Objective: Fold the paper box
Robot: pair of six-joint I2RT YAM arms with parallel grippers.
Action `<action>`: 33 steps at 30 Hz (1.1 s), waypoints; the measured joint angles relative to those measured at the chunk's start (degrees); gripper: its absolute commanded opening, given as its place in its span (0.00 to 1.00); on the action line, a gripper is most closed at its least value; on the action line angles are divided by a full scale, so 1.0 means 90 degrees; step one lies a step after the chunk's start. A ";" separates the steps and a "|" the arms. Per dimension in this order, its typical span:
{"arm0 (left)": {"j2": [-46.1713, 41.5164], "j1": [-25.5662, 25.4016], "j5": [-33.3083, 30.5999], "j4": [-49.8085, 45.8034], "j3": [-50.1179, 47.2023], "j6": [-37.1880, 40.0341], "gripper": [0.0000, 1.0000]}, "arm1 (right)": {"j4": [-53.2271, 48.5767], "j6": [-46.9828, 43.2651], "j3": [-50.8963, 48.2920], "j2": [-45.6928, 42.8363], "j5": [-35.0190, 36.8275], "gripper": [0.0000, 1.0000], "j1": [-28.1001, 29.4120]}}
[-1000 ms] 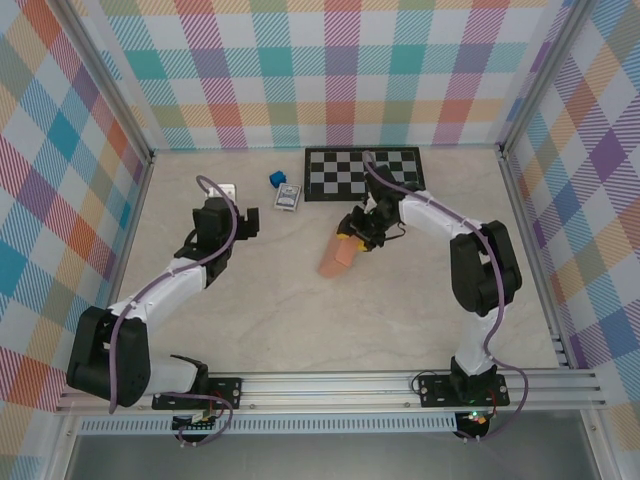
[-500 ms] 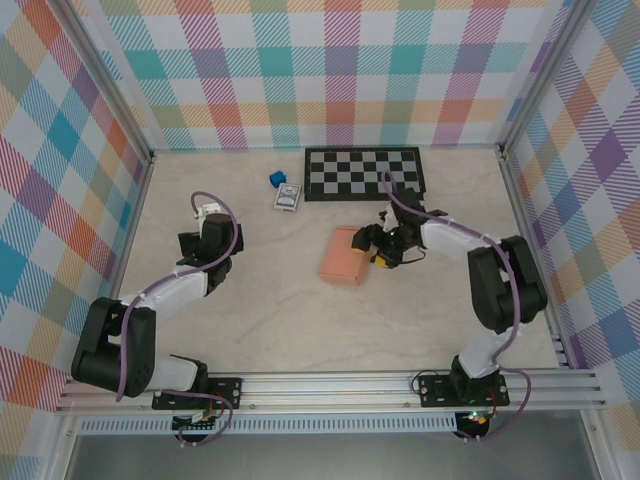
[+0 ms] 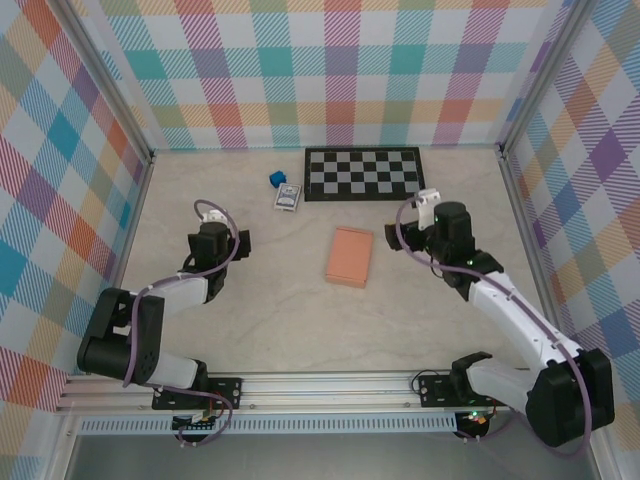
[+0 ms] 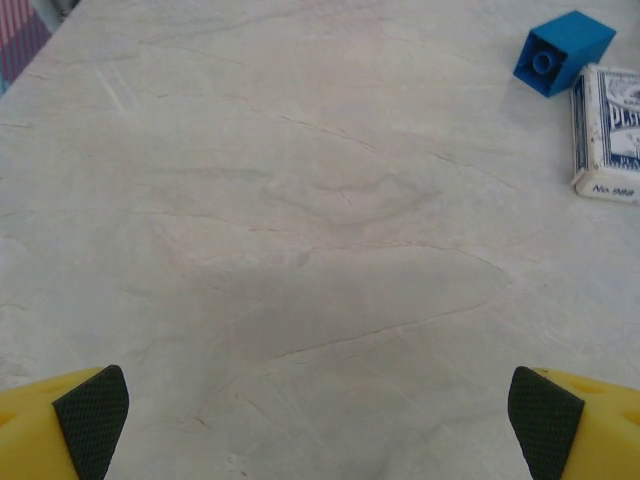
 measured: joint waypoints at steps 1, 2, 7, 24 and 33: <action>0.0114 0.0005 0.0104 0.0172 -0.0046 0.0100 1.00 | 0.0299 -0.0112 -0.0316 0.0000 0.0058 1.00 -0.0136; 0.0206 0.0007 0.0158 0.0333 -0.0092 0.0153 1.00 | 0.0576 -0.0185 -0.0593 0.0044 0.0085 1.00 -0.0313; 0.0539 0.0243 0.0391 0.1110 -0.0381 0.0199 1.00 | 0.2392 -0.0197 -0.1664 0.0814 -0.0053 1.00 -0.1265; 0.0826 0.0644 0.1256 0.2023 -0.0624 0.0102 1.00 | 0.5489 0.0248 -0.2118 0.2839 -0.0624 1.00 -0.1851; 0.0826 0.0644 0.1268 0.2023 -0.0624 0.0102 1.00 | 0.5440 0.0420 -0.2018 0.2839 -0.0396 1.00 -0.1855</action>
